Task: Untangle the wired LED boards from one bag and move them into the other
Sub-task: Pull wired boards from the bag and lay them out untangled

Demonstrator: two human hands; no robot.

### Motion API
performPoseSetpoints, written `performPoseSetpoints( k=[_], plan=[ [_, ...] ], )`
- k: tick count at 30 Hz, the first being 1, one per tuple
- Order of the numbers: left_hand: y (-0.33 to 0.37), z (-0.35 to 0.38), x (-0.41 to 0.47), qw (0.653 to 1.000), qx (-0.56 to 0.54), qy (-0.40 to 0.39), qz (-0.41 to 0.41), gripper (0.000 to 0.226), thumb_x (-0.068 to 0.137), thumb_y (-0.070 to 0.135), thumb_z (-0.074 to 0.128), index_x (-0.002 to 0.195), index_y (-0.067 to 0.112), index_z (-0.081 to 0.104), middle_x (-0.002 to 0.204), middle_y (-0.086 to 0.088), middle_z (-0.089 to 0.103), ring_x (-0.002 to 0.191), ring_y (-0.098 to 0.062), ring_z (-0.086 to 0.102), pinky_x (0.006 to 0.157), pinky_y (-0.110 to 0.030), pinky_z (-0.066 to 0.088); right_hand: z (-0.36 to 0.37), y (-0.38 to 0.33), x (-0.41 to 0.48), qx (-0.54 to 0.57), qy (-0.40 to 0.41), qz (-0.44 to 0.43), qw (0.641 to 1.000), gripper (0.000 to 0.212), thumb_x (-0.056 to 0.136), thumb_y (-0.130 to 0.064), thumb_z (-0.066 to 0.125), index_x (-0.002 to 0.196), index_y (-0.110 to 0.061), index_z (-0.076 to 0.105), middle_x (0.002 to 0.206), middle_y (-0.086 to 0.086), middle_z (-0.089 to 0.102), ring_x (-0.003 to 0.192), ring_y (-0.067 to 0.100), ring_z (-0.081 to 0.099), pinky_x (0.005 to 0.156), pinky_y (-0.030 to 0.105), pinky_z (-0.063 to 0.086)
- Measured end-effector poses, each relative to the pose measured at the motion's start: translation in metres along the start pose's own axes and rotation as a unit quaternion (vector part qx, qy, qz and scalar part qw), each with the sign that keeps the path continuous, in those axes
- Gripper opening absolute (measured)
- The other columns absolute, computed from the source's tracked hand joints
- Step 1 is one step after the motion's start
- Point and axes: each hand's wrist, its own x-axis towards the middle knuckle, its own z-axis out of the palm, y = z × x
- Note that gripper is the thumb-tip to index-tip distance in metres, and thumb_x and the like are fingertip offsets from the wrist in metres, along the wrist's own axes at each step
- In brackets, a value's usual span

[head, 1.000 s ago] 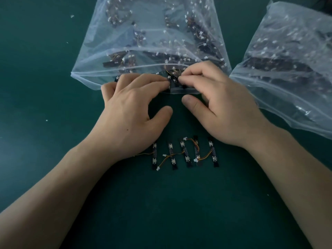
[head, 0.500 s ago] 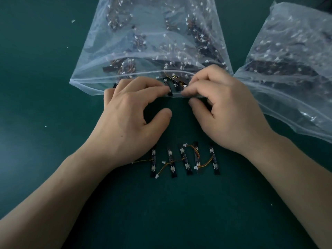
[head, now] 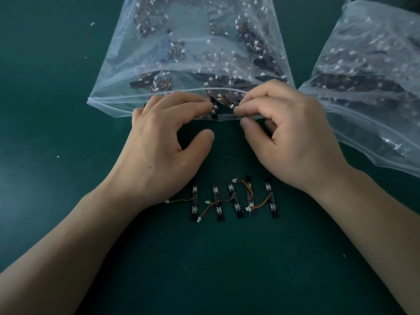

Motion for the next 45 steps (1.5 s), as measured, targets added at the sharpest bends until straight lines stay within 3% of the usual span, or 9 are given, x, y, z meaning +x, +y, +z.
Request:
performPoseSetpoints(
  k=[9, 13, 17, 20, 23, 31, 34, 37, 45],
  plan=[
    [0.000, 0.002, 0.001, 0.998, 0.057, -0.037, 0.007, 0.047, 0.093, 0.045, 0.054, 0.136, 0.034, 0.068, 0.141, 0.029, 0.053, 0.135, -0.006, 0.037, 0.103, -0.026, 0.018, 0.001, 0.004, 0.000, 0.003, 0.006, 0.007, 1.000, 0.015, 0.091, -0.001, 0.073, 0.097, -0.012, 0.080, 0.100, -0.003, 0.071, 0.066, -0.018, 0.050, 0.062, 0.005, 0.033],
    [-0.002, 0.003, 0.001, 0.999, 0.035, -0.016, 0.005, 0.046, 0.094, 0.042, 0.055, 0.137, 0.030, 0.067, 0.137, 0.031, 0.054, 0.131, 0.000, 0.038, 0.105, -0.011, 0.016, 0.001, 0.003, -0.001, 0.004, 0.010, 0.011, 1.000, 0.016, 0.089, 0.000, 0.070, 0.096, -0.012, 0.078, 0.097, -0.004, 0.069, 0.063, -0.015, 0.049, 0.060, 0.006, 0.032],
    [-0.002, 0.000, 0.001, 0.999, -0.020, 0.030, 0.005, 0.034, 0.095, 0.030, 0.060, 0.126, 0.030, 0.074, 0.126, 0.030, 0.063, 0.128, -0.001, 0.051, 0.114, -0.029, 0.037, 0.000, 0.002, -0.001, -0.006, 0.013, 0.011, 1.000, 0.023, 0.089, -0.001, 0.065, 0.097, -0.016, 0.081, 0.098, -0.007, 0.069, 0.058, -0.003, 0.048, 0.053, 0.024, 0.041],
    [-0.001, -0.001, 0.001, 0.997, -0.046, 0.056, 0.019, 0.023, 0.093, 0.018, 0.069, 0.109, 0.028, 0.081, 0.114, 0.027, 0.070, 0.116, -0.003, 0.063, 0.105, -0.014, 0.042, 0.000, 0.000, -0.001, -0.021, 0.005, -0.001, 1.000, 0.027, 0.089, -0.002, 0.062, 0.098, -0.017, 0.083, 0.102, -0.007, 0.070, 0.066, 0.000, 0.052, 0.056, 0.034, 0.048],
    [0.000, 0.001, 0.000, 0.996, -0.023, 0.070, 0.044, 0.016, 0.091, 0.016, 0.075, 0.098, 0.027, 0.083, 0.103, 0.026, 0.071, 0.101, -0.005, 0.067, 0.098, -0.018, 0.048, 0.000, -0.002, -0.001, -0.027, -0.006, 0.000, 1.000, 0.026, 0.092, -0.005, 0.062, 0.101, -0.016, 0.083, 0.106, -0.008, 0.071, 0.075, 0.009, 0.060, 0.063, 0.038, 0.053],
    [-0.006, 0.000, 0.001, 0.999, -0.025, 0.025, 0.005, 0.014, 0.084, 0.024, 0.085, 0.090, 0.036, 0.080, 0.073, 0.037, 0.062, 0.070, 0.000, 0.058, 0.066, -0.003, 0.037, 0.002, 0.001, -0.001, -0.004, 0.037, -0.013, 0.999, 0.009, 0.091, -0.011, 0.075, 0.096, -0.015, 0.082, 0.100, -0.007, 0.073, 0.063, -0.018, 0.045, 0.061, 0.012, 0.032],
    [-0.007, -0.001, 0.002, 0.999, -0.037, 0.015, 0.002, 0.019, 0.087, 0.026, 0.081, 0.101, 0.040, 0.078, 0.083, 0.031, 0.066, 0.069, -0.006, 0.058, 0.064, -0.005, 0.039, 0.001, -0.001, -0.001, -0.002, 0.058, -0.027, 0.998, 0.005, 0.088, -0.009, 0.077, 0.092, -0.012, 0.078, 0.091, -0.009, 0.067, 0.067, -0.020, 0.048, 0.063, 0.007, 0.032],
    [-0.008, -0.001, 0.002, 1.000, -0.016, -0.008, 0.023, 0.024, 0.090, 0.030, 0.070, 0.112, 0.037, 0.077, 0.080, 0.023, 0.065, 0.073, 0.003, 0.057, 0.068, -0.007, 0.038, -0.001, -0.003, -0.001, 0.004, 0.055, -0.030, 0.998, 0.015, 0.084, -0.004, 0.072, 0.098, -0.010, 0.073, 0.086, -0.010, 0.062, 0.067, -0.016, 0.049, 0.066, 0.007, 0.033],
    [-0.008, -0.004, 0.002, 0.999, 0.010, -0.030, 0.040, 0.029, 0.087, 0.034, 0.064, 0.112, 0.034, 0.079, 0.080, 0.014, 0.069, 0.078, -0.008, 0.060, 0.074, -0.034, 0.051, -0.005, -0.013, -0.004, -0.052, -0.053, -0.083, 0.994, 0.037, 0.081, -0.022, 0.069, 0.118, -0.022, 0.069, 0.082, -0.012, 0.058, 0.062, 0.000, 0.045, 0.050, 0.032, 0.046]
  ],
)
